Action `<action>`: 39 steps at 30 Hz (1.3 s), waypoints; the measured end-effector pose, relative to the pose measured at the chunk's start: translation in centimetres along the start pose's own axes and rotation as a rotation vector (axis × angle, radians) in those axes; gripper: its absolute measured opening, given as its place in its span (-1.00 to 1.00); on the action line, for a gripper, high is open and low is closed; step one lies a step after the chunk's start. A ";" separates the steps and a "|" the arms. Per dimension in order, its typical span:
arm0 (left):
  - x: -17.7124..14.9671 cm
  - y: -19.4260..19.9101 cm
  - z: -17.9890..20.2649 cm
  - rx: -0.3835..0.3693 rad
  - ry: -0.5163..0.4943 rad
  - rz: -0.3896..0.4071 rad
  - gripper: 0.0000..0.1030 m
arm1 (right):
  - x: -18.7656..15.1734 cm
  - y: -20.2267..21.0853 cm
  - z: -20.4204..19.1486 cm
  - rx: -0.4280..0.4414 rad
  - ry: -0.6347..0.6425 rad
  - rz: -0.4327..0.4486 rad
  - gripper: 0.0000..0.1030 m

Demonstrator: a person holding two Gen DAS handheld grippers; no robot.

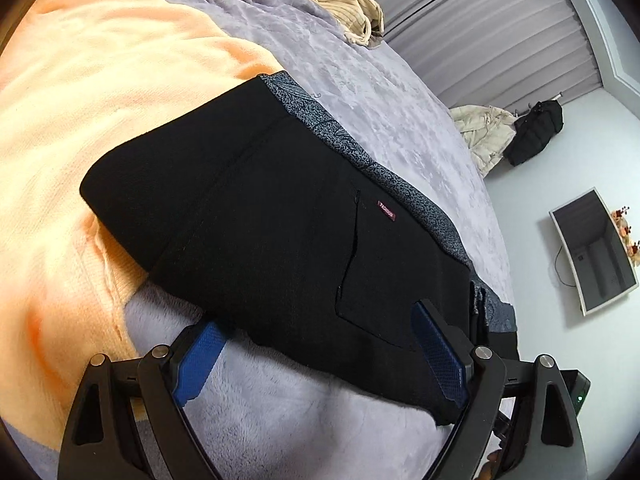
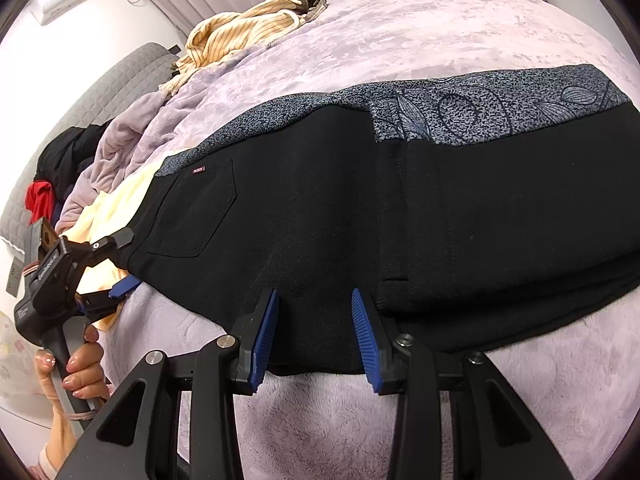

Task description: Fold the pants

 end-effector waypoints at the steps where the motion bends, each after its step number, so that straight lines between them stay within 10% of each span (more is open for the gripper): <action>1: 0.0 -0.4 0.2 0.020 -0.013 0.008 0.76 | 0.0 0.0 0.0 0.000 0.000 0.000 -0.19; 15: -0.3 -0.1 2.5 0.151 -0.117 0.123 0.76 | 0.4 -0.1 -0.6 -0.022 0.028 -0.022 -0.18; 20: 0.3 -1.4 1.8 0.252 -0.068 0.138 0.18 | 2.6 1.1 -1.4 0.011 0.058 -0.088 -0.10; 30: -7.4 -4.7 8.2 0.734 -0.773 0.514 -0.15 | 12.6 3.1 -8.8 0.078 0.351 -0.093 0.25; 39: -7.9 -5.2 8.5 0.760 -0.827 0.551 -0.16 | 17.4 -5.5 -21.5 0.137 0.693 -0.368 0.25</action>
Point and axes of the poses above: each gripper's, at about its wrist camera, not at the fingertips, and y roughly against the way its jaws point, z to its right, x to its top, the point moved 1 cm from there along -y, roughly the way its jaws point, and after that the axes turned 15 degrees about y, right-handed, at the moved point
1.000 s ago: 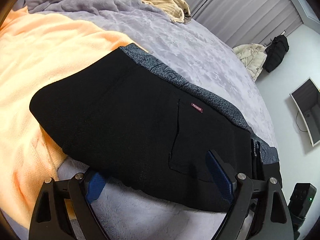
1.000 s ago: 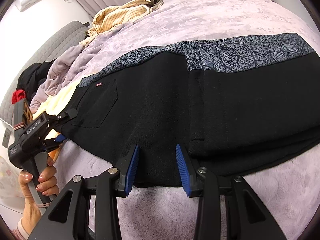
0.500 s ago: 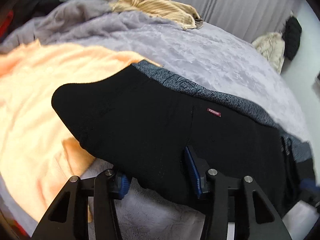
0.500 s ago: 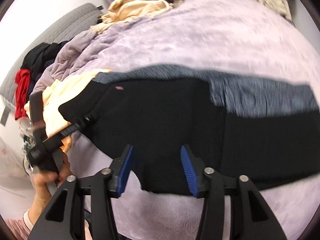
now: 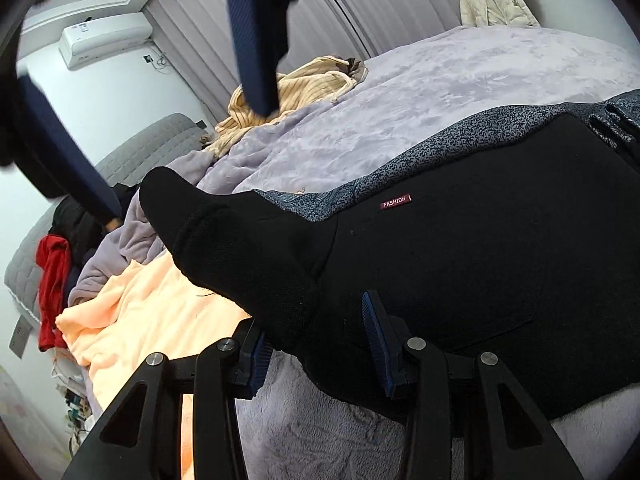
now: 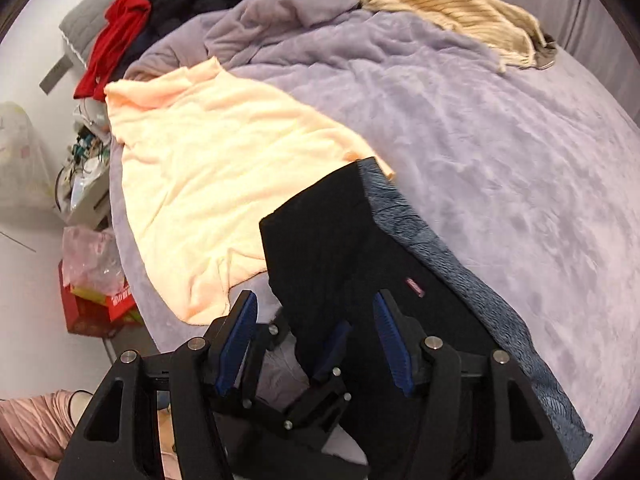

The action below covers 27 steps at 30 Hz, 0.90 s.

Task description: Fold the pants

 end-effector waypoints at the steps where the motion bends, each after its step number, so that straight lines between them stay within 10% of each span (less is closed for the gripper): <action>1: -0.2 0.2 -0.1 -0.002 0.002 0.002 -0.15 | 0.9 -1.5 0.0 0.020 0.000 -0.034 0.25; 6: -0.4 0.6 -0.2 -0.011 0.010 0.006 -0.15 | 3.0 -6.5 0.2 0.063 0.006 -0.177 0.21; 8: -0.4 0.4 -0.1 -0.016 0.010 0.000 -0.16 | 3.1 -7.3 0.8 0.080 -0.017 -0.184 -0.47; 10: -0.2 0.7 -0.3 -0.026 0.014 0.012 -0.16 | 3.0 -6.7 1.3 0.096 -0.048 -0.163 -0.54; 27: 5.9 14.3 5.8 -0.231 -0.209 0.349 -0.15 | -10.4 13.4 8.5 0.283 -0.339 0.382 -0.57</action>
Point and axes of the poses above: each gripper's, at about its wrist camera, not at the fingertips, and y roughly against the way its jaws point, z to its right, x to its top, the point moved 1 cm from there along -y, roughly the way its jaws point, and after that the axes turned 15 degrees about y, right-handed, at the moved point
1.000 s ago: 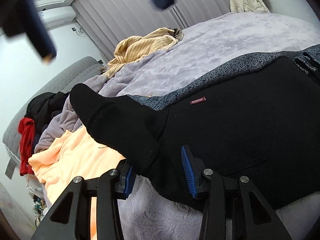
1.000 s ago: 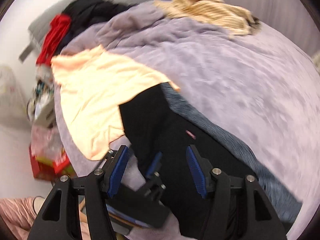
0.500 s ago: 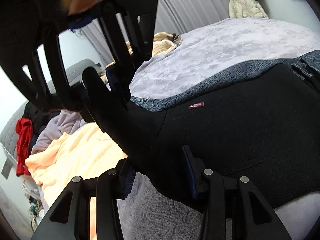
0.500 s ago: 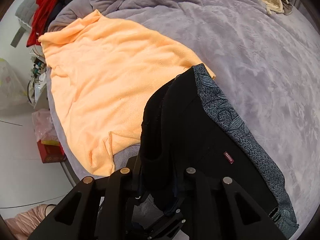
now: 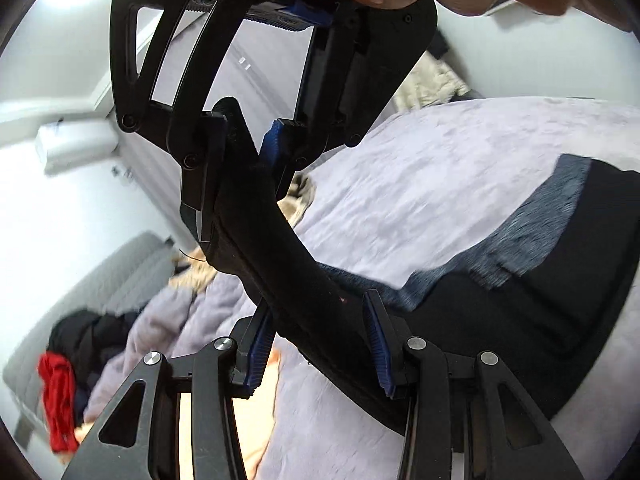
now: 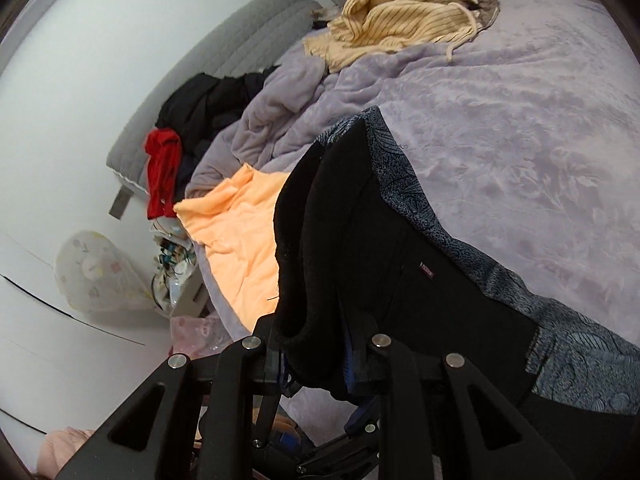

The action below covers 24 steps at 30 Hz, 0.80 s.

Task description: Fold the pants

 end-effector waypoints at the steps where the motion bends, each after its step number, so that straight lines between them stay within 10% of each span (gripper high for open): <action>1: 0.5 0.6 1.1 -0.023 -0.028 0.021 -0.15 | -0.9 1.7 0.5 -0.008 -0.008 0.026 -0.57; 12: 2.5 4.4 16.6 -0.196 -0.291 0.032 -0.15 | -14.7 13.5 9.4 -0.094 -0.238 0.232 -0.57; 24: -1.0 3.8 22.4 -0.389 -0.355 -0.172 -0.15 | -28.2 10.9 19.4 -0.138 -0.529 0.238 -0.55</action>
Point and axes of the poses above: each gripper's, at about its wrist camera, not at the fingertips, and y roughly against the way its jaws point, z to its right, x to its top, the point moved 1 cm from there along -y, roughly the way its jaws point, and after that the axes turned 15 degrees about y, right-handed, at the moved point
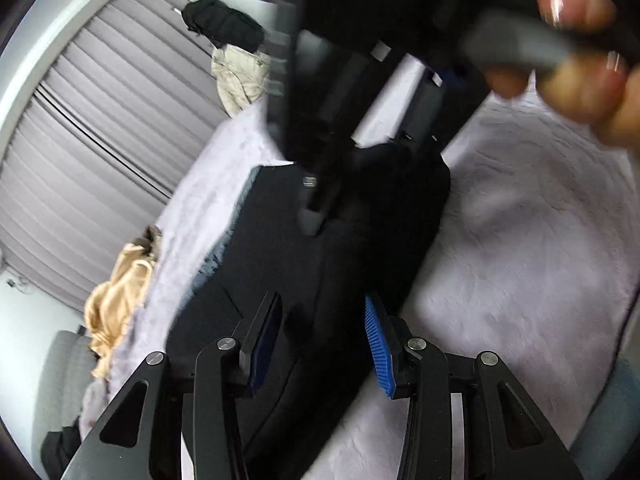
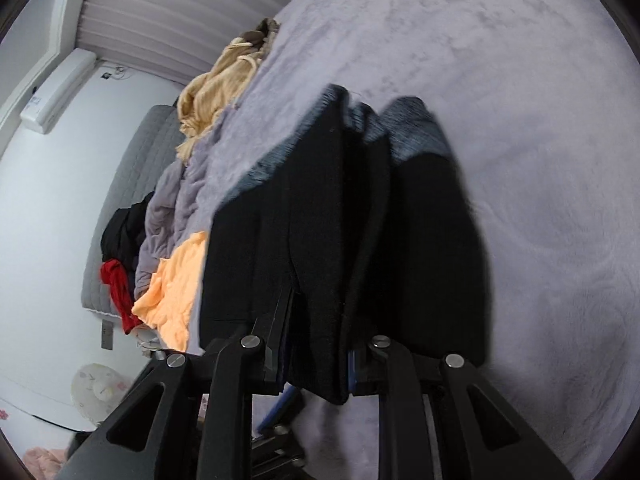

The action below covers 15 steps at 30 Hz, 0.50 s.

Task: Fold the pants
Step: 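Lower the folded pants onto the blanket and open both grippers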

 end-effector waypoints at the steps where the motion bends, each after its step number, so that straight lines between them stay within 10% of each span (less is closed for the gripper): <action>1: -0.3 0.6 -0.9 -0.005 0.014 -0.006 -0.15 | -0.4 -0.2 0.9 0.024 -0.027 0.012 -0.56; 5: -1.0 2.0 -5.3 -0.050 0.137 -0.016 0.55 | -0.9 0.1 1.6 0.071 -0.047 0.044 -0.53; 15: -4.2 -1.9 -18.4 0.004 0.605 -0.176 0.56 | -1.2 2.0 -1.8 -0.188 0.041 0.071 -0.30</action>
Point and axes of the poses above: each gripper's, at about its wrist camera, not at the fingertips, and y roughly against the way its jaws point, z to its right, x to its top, the point moved 1 cm from there along -y, roughly the way its jaws point, and after that the axes turned 15 degrees about y, right-handed, at the moved point
